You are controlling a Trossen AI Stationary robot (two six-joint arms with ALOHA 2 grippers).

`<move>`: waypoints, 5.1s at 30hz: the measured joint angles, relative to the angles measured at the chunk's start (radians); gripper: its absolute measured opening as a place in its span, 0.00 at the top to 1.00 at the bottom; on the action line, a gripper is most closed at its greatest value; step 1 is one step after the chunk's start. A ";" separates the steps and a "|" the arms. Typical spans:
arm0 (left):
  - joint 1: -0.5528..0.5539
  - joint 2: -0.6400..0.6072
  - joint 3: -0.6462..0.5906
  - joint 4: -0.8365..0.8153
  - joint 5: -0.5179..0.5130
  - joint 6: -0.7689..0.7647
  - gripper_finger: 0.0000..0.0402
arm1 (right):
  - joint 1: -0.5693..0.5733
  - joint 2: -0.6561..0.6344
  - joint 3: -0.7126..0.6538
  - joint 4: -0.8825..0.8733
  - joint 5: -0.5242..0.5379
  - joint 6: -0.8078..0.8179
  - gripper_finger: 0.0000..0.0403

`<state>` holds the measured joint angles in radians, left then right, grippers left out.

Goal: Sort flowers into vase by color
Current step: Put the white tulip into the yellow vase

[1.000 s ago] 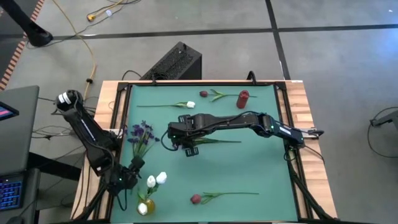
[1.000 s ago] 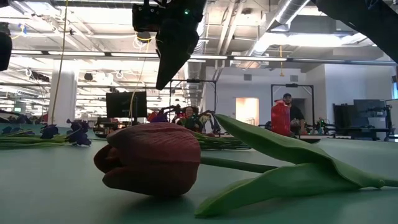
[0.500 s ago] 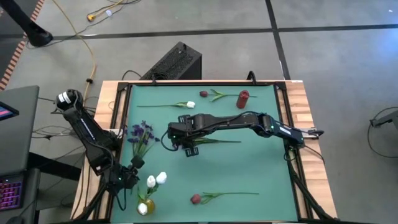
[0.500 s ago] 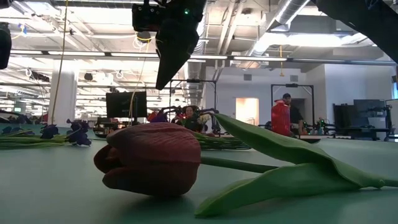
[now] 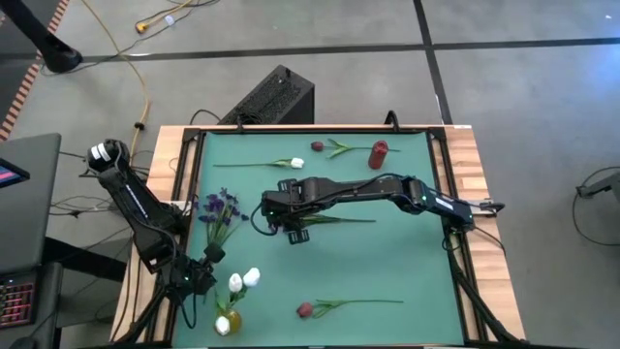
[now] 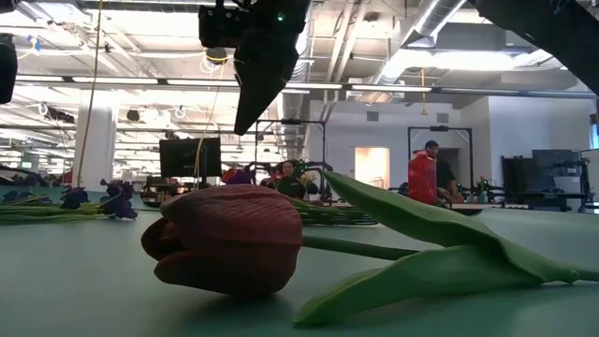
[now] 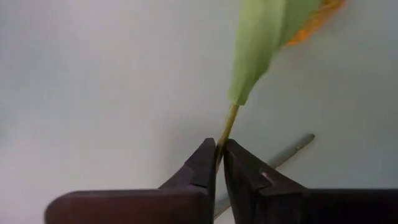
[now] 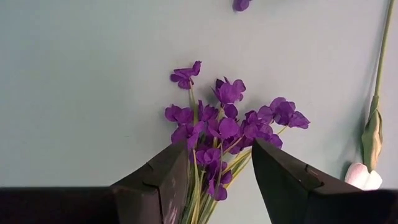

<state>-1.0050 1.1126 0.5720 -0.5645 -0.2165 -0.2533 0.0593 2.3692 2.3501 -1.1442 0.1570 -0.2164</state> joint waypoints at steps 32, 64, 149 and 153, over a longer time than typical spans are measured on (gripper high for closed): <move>-0.163 -0.127 0.226 -0.104 -0.096 0.273 1.00 | 0.006 0.000 0.000 -0.007 0.000 0.013 0.49; -0.295 -0.210 -0.088 1.218 -0.327 0.424 1.00 | 0.004 0.000 0.000 -0.174 0.160 0.227 0.63; -0.297 -0.111 -0.118 0.834 -0.620 -0.154 0.64 | 0.141 -0.678 -1.125 1.173 0.234 0.182 0.93; -0.289 -0.186 -0.118 0.671 -0.570 -0.280 0.64 | 0.141 -0.678 -1.125 1.173 0.234 0.182 0.92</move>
<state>-1.2940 0.9265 0.4536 0.1061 -0.7861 -0.5336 0.2005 1.6913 1.2247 0.0288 0.3908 -0.0343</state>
